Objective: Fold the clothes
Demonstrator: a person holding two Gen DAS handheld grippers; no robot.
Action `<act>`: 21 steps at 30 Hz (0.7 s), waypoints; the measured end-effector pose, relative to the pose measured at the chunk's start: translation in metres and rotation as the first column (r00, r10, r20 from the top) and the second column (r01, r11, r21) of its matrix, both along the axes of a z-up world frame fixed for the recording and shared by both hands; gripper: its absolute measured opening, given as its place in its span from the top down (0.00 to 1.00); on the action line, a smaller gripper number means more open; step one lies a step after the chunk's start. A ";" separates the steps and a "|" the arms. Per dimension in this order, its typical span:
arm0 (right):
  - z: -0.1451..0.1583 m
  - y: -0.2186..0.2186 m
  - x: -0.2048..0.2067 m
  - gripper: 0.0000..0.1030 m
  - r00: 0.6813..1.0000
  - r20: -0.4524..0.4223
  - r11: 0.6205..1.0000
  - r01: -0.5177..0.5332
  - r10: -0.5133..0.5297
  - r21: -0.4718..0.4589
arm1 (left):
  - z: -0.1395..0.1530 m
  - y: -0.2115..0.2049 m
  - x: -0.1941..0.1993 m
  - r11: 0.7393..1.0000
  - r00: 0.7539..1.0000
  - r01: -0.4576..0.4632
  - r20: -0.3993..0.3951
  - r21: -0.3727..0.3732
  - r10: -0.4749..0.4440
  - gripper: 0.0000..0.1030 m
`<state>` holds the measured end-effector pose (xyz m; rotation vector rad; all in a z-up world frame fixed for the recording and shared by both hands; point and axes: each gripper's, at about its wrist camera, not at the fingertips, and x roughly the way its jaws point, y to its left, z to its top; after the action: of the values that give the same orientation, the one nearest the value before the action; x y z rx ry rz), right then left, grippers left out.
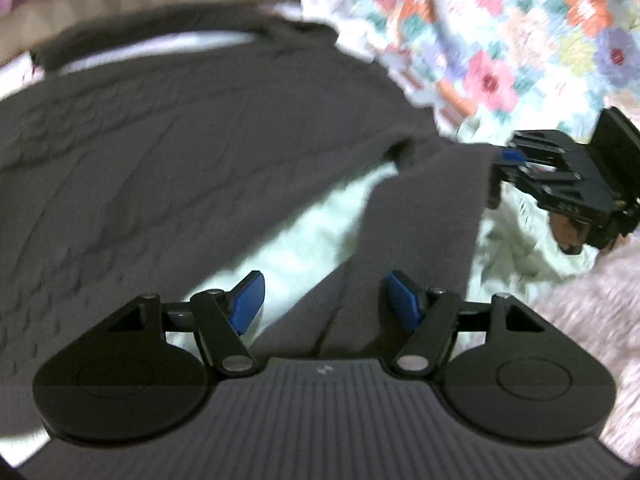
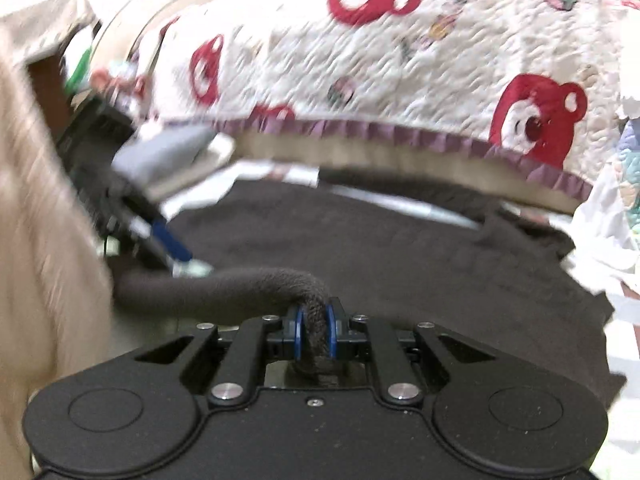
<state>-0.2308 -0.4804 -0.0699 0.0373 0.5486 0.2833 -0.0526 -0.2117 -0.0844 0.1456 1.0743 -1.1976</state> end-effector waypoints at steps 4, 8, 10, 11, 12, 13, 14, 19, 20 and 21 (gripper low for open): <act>0.000 -0.005 0.050 0.87 1.000 0.018 1.000 0.016 -0.016 0.022 | 0.001 -0.016 0.010 0.998 1.000 -0.013 0.006 -0.069 0.013 0.23; -0.012 -0.026 0.091 0.87 0.998 -0.060 0.995 0.041 -0.036 0.088 | -0.009 -0.036 0.021 0.997 1.000 -0.023 -0.013 -0.080 0.022 0.21; -0.021 -0.038 0.109 0.87 0.992 -0.109 0.990 0.074 -0.061 0.121 | -0.021 -0.048 0.024 0.999 0.999 -0.022 -0.031 -0.036 0.021 0.21; -0.025 -0.044 0.115 0.86 0.988 -0.130 0.987 0.097 -0.080 0.126 | -0.028 -0.053 0.026 1.000 0.999 -0.020 -0.041 -0.011 0.020 0.21; -0.029 -0.050 0.120 0.86 0.984 -0.151 0.984 0.119 -0.099 0.131 | -0.034 -0.061 0.025 0.999 0.999 -0.014 -0.032 0.031 0.015 0.25; -0.032 -0.057 0.123 0.82 0.979 -0.166 0.981 0.140 -0.117 0.137 | -0.039 -0.067 0.023 0.996 1.000 0.004 0.003 0.085 -0.004 0.45; -0.034 -0.064 0.124 0.80 0.975 -0.176 0.977 0.159 -0.133 0.145 | -0.043 -0.073 0.020 0.990 0.998 0.026 0.045 0.141 -0.032 0.62; -0.035 -0.083 0.106 0.48 0.951 -0.183 0.967 0.256 -0.250 0.009 | -0.041 -0.079 0.036 0.985 0.996 -0.055 0.073 0.163 0.043 0.79; -0.034 -0.087 0.097 0.47 0.947 -0.172 0.962 0.274 -0.273 -0.017 | -0.036 -0.075 0.041 0.987 0.993 -0.090 0.092 0.131 0.079 0.79; -0.034 -0.094 0.083 0.45 0.946 -0.164 0.959 0.284 -0.280 -0.003 | -0.032 -0.071 0.046 0.987 0.988 -0.126 0.102 0.096 0.116 0.79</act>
<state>-0.1477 -0.5739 -0.1041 0.1594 0.6949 0.0052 -0.0065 -0.2822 -0.1162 0.2128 1.0454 -1.0167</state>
